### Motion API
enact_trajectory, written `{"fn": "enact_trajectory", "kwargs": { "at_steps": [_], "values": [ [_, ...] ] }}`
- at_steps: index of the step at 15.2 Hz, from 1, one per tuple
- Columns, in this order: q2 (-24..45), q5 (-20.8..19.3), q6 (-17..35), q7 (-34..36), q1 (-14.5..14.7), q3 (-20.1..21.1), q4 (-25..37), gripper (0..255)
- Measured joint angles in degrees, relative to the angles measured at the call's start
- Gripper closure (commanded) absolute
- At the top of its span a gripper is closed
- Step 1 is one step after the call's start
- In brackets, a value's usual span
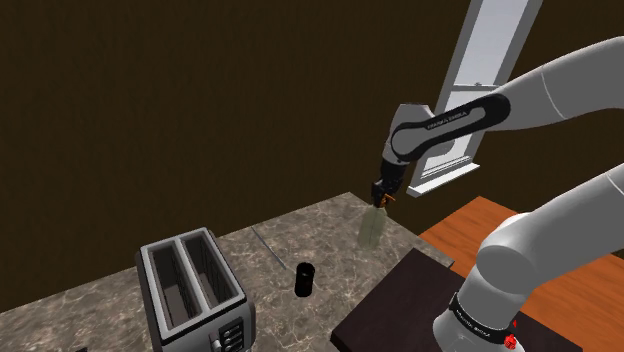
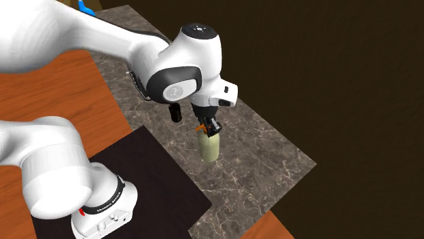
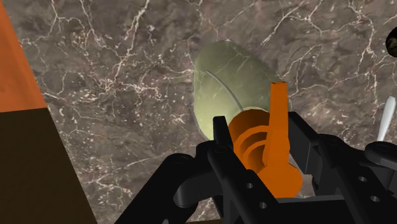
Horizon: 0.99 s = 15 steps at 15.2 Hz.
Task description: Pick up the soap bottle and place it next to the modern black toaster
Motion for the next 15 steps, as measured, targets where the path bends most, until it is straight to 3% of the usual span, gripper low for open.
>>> {"fn": "enact_trajectory", "kwargs": {
  "at_steps": [15],
  "values": [
    [-5.9, 0.0, -13.7, 0.2, -0.2, 0.7, 7.8, 255]
  ]
}}
